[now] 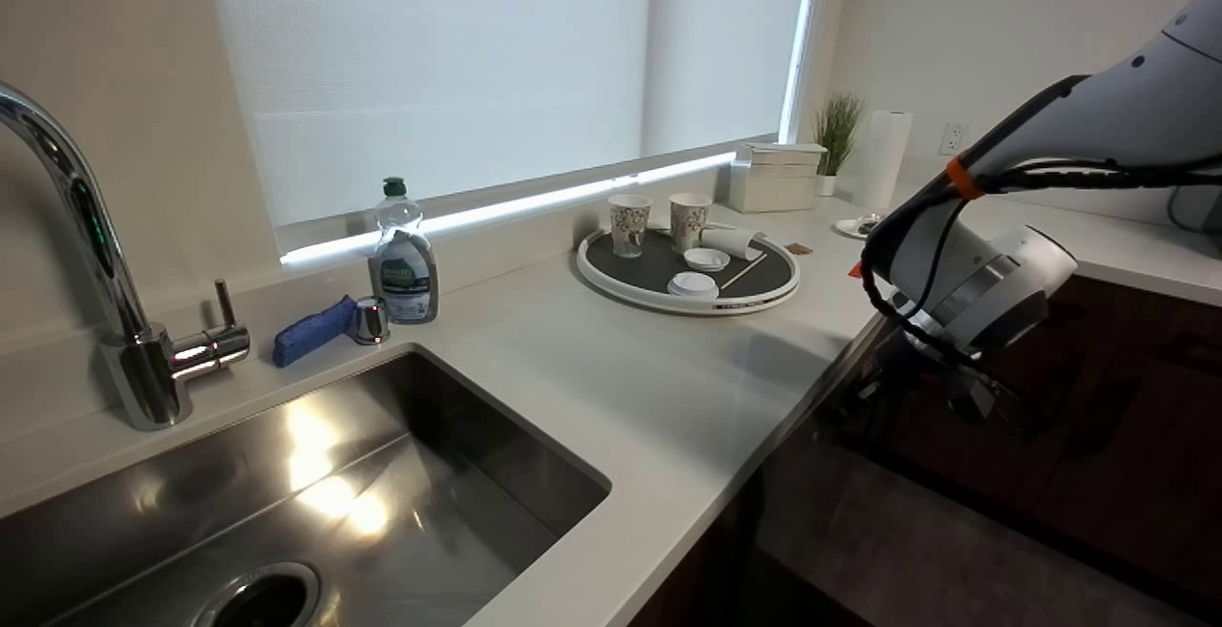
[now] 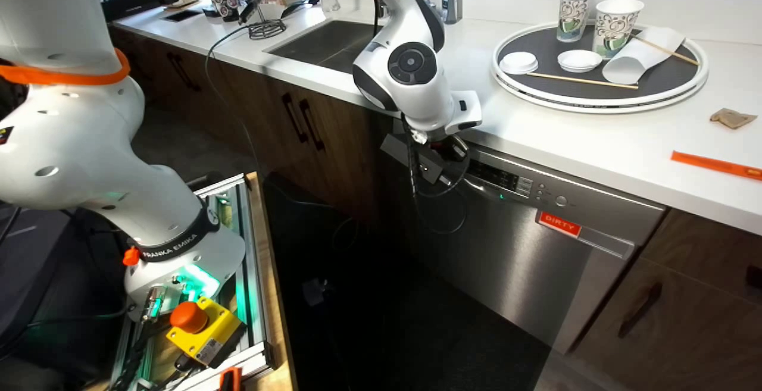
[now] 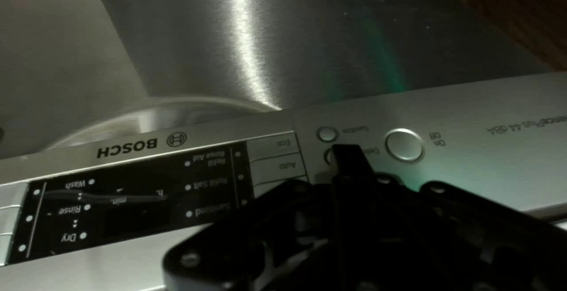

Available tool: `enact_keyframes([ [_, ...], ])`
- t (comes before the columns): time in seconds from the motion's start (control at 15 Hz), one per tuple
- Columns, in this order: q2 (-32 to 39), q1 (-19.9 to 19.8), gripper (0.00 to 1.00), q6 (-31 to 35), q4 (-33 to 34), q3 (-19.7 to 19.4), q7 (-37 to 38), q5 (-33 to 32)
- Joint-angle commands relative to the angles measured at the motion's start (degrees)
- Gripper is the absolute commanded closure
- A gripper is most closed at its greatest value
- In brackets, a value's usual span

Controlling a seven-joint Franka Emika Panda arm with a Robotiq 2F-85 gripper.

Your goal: Press a button on the dishwasher.

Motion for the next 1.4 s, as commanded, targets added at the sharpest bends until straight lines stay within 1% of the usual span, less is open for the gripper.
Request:
enact_keyframes([
  [0.0, 1.5, -1.1, 1.0, 1.7, 3.4, 1.8, -4.6, 7.1],
  [0.53, 1.9, -1.0, 1.0, 1.0, 4.4, 1.7, -10.2, 16.8],
  [0.8, 1.8, -0.7, 1.0, 0.8, 4.3, 1.3, -11.8, 19.4],
  [0.87, 1.7, -0.6, 1.0, 0.8, 4.1, 1.2, -11.8, 19.1],
  [1.33, 1.8, 0.4, 1.0, 0.8, 2.4, 0.6, -8.0, 12.1],
])
